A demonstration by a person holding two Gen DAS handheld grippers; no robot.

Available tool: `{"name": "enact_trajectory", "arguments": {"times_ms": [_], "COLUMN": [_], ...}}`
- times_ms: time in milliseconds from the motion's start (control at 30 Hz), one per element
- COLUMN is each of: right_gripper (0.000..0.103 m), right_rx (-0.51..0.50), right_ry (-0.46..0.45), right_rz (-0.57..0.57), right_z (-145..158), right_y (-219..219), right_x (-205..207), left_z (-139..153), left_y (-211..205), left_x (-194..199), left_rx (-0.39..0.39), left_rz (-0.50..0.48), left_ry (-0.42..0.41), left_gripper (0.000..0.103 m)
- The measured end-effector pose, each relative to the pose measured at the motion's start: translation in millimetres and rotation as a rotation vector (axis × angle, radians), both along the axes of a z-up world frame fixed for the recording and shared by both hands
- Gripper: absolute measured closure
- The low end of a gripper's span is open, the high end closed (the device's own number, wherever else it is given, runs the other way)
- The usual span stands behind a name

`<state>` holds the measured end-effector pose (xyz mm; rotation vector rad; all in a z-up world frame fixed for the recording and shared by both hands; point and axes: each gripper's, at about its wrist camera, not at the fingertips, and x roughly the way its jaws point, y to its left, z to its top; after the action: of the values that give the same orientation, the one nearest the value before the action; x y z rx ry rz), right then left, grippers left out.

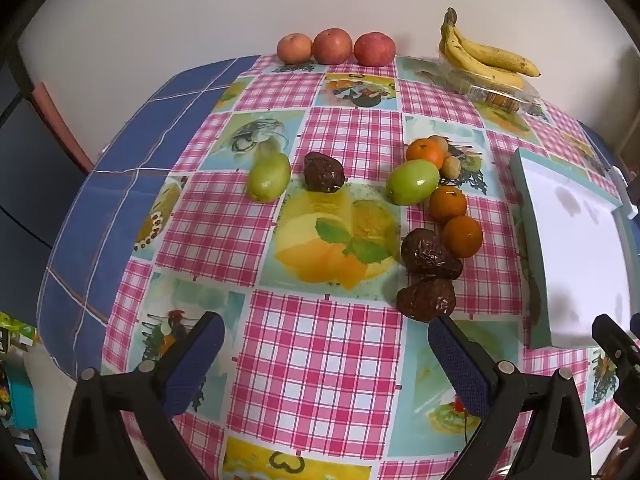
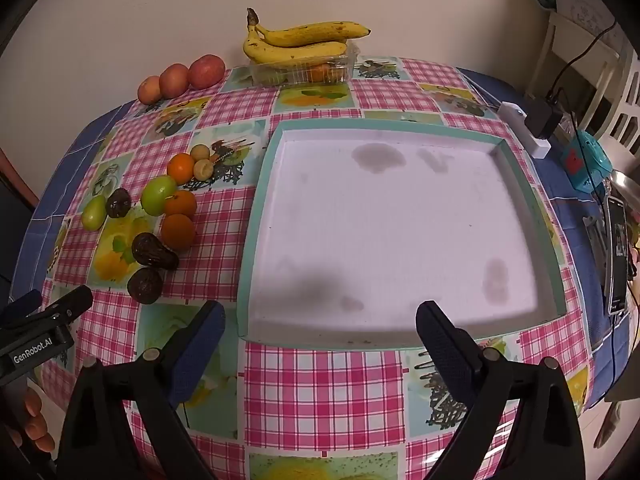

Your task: Organize fruits

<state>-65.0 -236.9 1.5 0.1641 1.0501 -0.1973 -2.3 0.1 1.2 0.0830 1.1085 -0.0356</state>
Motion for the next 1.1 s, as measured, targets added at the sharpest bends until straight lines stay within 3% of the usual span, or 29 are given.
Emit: {"name": "enact_trajectory", "arguments": {"times_ms": [1100], "right_gripper": [0.007], "right_rx": [0.001], "right_ry": [0.004], "right_rz": [0.004], "right_z": [-2.2], "right_y": [2.9], "right_x": [3.1], "left_z": [-1.3], "left_y": [0.3], "left_x": [1.5], "left_rx": [0.007], "left_rz": [-0.018], "left_ry": [0.016], "left_gripper": [0.0]}}
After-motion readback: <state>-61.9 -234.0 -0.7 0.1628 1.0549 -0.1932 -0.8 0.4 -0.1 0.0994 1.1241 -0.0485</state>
